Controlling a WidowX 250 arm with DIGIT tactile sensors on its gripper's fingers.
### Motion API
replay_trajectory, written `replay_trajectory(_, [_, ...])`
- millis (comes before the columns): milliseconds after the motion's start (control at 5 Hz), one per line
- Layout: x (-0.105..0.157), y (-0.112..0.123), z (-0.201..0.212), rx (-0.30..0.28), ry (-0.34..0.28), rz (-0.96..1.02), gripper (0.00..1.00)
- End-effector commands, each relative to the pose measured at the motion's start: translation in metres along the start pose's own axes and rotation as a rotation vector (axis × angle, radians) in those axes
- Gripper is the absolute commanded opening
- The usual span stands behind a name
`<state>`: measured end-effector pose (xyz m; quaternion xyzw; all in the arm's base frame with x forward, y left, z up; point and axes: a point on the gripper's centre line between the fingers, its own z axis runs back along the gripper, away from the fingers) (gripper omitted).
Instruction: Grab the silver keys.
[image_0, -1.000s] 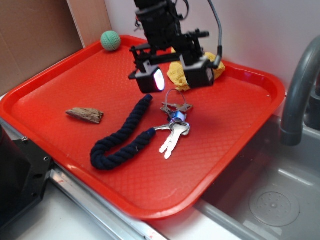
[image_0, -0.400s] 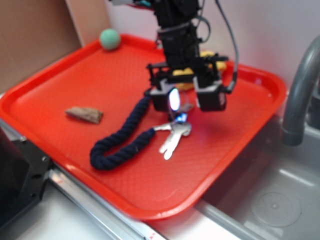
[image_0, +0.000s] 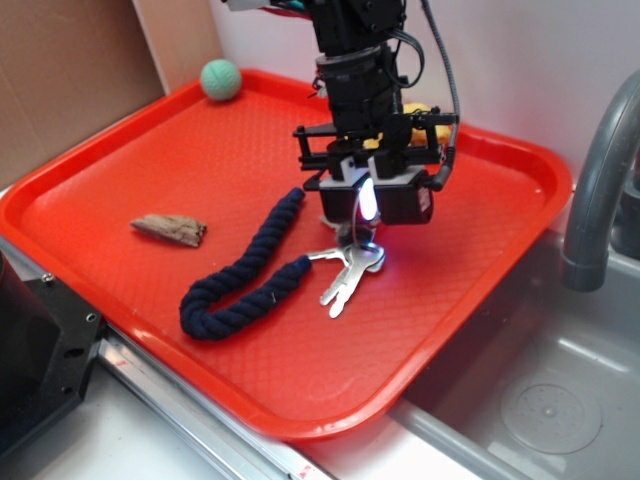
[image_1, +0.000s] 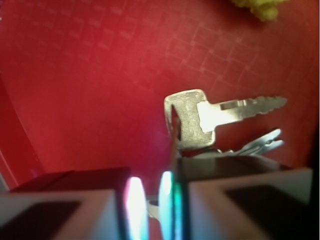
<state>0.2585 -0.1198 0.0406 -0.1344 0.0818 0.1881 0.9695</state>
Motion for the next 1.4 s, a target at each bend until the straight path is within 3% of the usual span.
replay_trajectory(0, [-0.007,-0.004,0.045,0.118,-0.07,-0.114,0.0])
replay_trajectory(200, [-0.022,0.034,0.103,0.102,-0.192,-0.228,0.0])
replay_trajectory(400, [-0.041,0.074,0.163,0.148,-0.236,-0.274,0.0])
replay_trajectory(600, [-0.059,0.09,0.217,0.196,-0.306,-0.269,0.0])
replay_trajectory(1200, [-0.041,0.091,0.22,0.256,-0.27,-0.277,0.0])
